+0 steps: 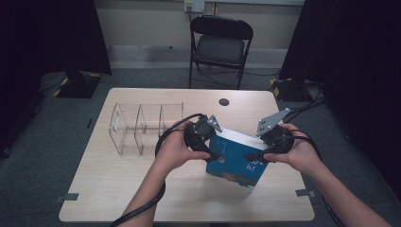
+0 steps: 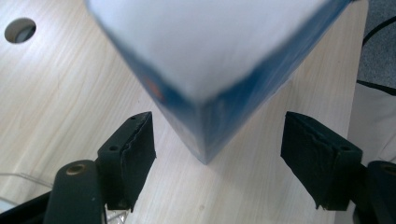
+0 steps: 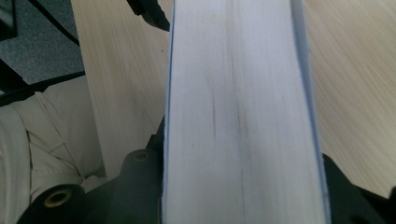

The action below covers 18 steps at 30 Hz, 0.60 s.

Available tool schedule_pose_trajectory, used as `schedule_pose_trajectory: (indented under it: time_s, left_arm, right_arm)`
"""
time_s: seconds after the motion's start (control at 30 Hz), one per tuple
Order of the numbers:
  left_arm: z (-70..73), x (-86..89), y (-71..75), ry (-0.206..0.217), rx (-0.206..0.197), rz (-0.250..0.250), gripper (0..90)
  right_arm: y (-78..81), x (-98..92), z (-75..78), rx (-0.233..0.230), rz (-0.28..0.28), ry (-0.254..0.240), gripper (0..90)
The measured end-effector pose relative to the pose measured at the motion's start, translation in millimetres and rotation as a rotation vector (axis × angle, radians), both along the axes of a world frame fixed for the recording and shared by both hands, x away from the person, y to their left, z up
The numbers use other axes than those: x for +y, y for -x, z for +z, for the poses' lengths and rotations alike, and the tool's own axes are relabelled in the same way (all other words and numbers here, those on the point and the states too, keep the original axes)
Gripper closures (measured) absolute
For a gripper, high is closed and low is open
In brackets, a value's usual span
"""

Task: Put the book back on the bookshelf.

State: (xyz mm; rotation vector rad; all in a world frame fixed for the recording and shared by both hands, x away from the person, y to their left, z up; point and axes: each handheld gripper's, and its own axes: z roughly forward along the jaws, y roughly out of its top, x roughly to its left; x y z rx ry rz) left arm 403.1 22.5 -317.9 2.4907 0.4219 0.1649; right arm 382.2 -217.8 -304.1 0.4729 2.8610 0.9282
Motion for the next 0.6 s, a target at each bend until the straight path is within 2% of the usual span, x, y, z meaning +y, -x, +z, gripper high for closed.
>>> schedule_pose_trajectory:
  time_s: [0.17,0.3,0.4,0.43,0.6]
  left_arm:
    - [4.0,-8.3,-0.5,0.010,-0.007,-0.022,28.0]
    - [5.4,-12.6,0.0,-0.016,-0.022,-0.025,29.2]
    - [6.4,-13.3,-0.9,-0.022,-0.022,-0.023,31.3]
    - [7.0,-13.1,-1.5,-0.029,-0.023,-0.024,32.4]
    - [9.3,-14.3,2.6,-0.044,-0.021,-0.017,36.8]
  right_arm:
    - [1.1,0.0,-0.1,-0.005,0.006,0.002,58.1]
    - [2.8,-0.1,-1.1,-0.021,0.017,0.005,55.2]
    - [2.7,-2.0,-4.1,-0.013,0.009,-0.014,49.9]
    - [2.3,-3.4,-4.8,-0.013,0.005,-0.037,47.2]
    - [1.1,-10.3,-6.6,-0.035,-0.030,-0.088,34.2]
